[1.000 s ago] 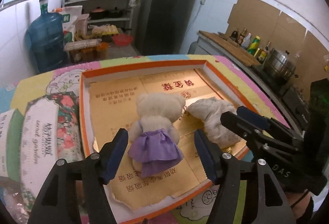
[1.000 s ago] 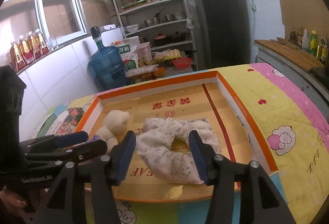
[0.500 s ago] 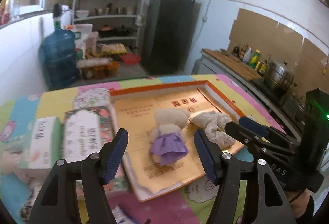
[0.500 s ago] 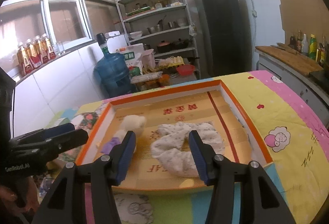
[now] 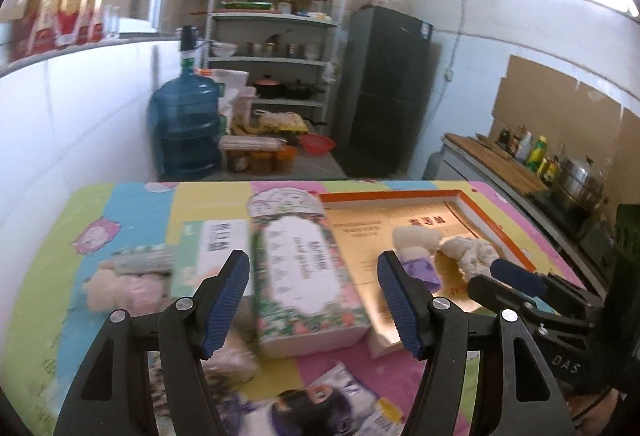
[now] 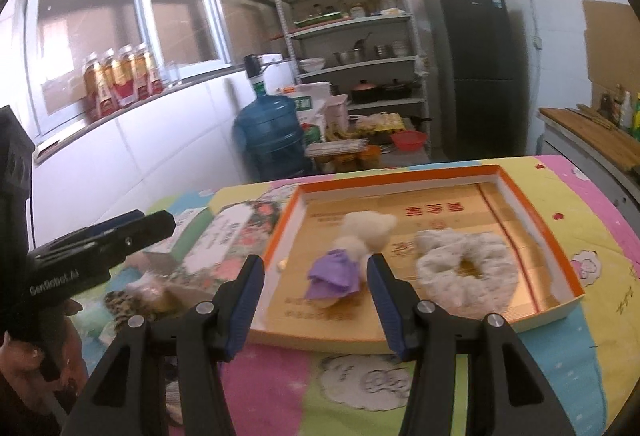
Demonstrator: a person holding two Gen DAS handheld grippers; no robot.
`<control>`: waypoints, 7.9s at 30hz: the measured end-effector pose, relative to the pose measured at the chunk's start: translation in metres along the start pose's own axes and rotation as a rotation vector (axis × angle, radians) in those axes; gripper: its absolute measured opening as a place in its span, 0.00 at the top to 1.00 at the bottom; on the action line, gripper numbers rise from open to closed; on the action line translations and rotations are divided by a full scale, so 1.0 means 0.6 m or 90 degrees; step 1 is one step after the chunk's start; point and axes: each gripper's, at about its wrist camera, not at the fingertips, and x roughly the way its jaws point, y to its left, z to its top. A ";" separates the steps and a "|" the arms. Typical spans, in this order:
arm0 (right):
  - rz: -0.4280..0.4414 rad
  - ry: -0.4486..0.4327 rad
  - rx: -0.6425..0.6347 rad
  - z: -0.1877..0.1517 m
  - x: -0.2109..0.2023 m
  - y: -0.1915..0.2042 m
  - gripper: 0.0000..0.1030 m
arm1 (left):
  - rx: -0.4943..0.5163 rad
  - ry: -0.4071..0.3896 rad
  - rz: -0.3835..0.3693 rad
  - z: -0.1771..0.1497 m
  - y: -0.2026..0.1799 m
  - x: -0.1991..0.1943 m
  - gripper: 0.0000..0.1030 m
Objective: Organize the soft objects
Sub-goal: 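Open both grippers to release the bear and scrunchie in the box, then grasp the bagged green ball with left gripper while right gripper grasps taped snack packet, then carry the green ball and snack packet over the gold box with both grippers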
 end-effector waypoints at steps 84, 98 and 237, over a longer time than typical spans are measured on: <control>0.143 0.118 -0.132 -0.085 0.050 0.205 0.48 | -0.151 0.034 0.151 -0.213 0.271 -0.076 0.54; 0.168 0.142 -0.118 -0.106 0.029 0.176 0.48 | -0.146 0.003 0.135 -0.211 0.273 -0.073 0.63; -0.031 0.025 0.068 0.032 -0.021 -0.271 0.56 | 0.129 0.031 -0.170 -0.039 -0.276 0.158 0.63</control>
